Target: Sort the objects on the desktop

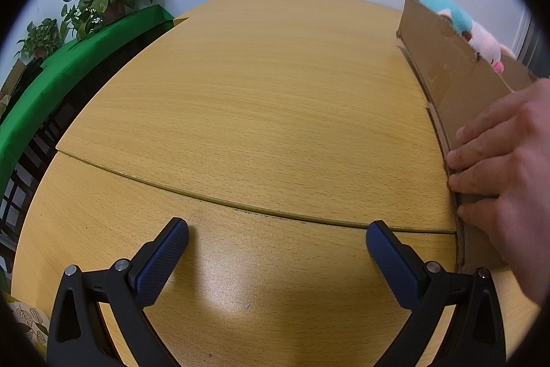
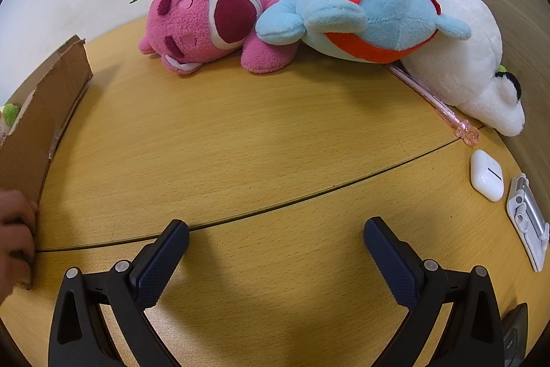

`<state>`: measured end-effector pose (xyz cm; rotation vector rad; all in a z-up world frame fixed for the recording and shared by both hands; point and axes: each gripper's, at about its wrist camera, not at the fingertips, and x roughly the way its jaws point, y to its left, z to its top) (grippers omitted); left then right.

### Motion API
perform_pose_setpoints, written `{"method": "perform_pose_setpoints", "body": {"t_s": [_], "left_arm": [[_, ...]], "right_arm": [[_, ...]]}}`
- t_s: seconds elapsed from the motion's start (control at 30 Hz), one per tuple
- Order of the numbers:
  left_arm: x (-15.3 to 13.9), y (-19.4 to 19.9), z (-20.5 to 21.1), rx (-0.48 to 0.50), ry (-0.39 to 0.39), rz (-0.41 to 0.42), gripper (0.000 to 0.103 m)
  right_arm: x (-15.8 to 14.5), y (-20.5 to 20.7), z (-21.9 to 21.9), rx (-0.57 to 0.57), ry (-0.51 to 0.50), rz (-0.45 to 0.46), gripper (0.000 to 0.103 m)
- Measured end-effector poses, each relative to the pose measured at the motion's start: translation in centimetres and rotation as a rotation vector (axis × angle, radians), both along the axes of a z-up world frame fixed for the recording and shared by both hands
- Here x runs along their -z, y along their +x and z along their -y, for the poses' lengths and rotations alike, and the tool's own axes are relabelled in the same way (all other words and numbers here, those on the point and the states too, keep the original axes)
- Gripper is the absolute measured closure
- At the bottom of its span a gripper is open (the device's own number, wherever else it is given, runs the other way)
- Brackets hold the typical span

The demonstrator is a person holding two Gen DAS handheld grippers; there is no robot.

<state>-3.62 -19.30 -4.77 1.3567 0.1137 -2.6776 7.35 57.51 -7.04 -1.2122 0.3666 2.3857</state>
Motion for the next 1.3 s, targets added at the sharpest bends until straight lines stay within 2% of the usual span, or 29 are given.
{"method": "perform_pose_setpoints", "body": {"t_s": [0.87, 1.3], "left_arm": [[-0.1, 0.0, 0.1, -0.001, 0.000, 0.000, 0.000], [-0.2, 0.0, 0.1, -0.001, 0.000, 0.000, 0.000]], "right_arm": [[-0.5, 1.3, 0.0, 0.001, 0.000, 0.000, 0.000], [0.1, -0.1, 0.7, 0.002, 0.000, -0.001, 0.000]]}}
